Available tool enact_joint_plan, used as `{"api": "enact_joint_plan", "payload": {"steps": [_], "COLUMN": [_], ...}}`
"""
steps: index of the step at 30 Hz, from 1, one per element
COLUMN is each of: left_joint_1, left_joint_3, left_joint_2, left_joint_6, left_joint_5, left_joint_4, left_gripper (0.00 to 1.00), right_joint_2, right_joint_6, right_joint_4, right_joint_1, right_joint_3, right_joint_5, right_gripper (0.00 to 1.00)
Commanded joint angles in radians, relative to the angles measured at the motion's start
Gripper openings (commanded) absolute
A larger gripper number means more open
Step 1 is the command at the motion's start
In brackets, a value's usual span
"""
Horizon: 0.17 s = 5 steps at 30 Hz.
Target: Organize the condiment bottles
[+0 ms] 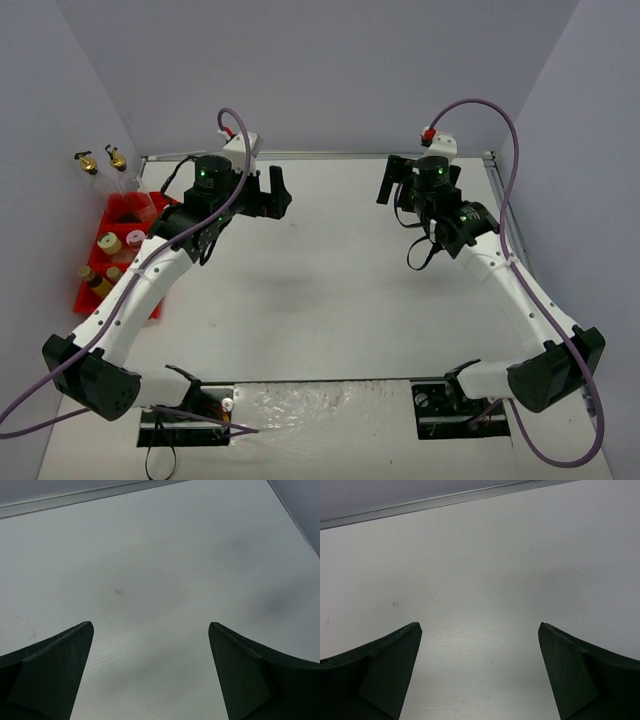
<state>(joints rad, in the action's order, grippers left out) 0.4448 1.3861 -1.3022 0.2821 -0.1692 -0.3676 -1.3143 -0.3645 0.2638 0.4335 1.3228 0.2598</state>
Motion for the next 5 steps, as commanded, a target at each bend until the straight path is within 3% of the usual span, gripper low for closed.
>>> {"api": "enact_joint_plan", "payload": {"steps": [1, 5], "left_joint_1": [0.012, 0.018], "left_joint_3": [0.044, 0.046], "left_joint_2": [0.000, -0.002], "left_joint_6": [0.008, 0.005], "left_joint_5": [-0.013, -0.013], "left_joint_4": [0.068, 0.061], "left_gripper": [0.97, 0.97], "right_joint_2": [0.043, 0.039], "right_joint_6": [0.012, 0.009], "right_joint_4": [-0.057, -0.048], "right_joint_1": [0.004, 0.004], "right_joint_3": [0.032, 0.046], "right_joint_5": [0.035, 0.041], "right_gripper": [1.00, 1.00]}}
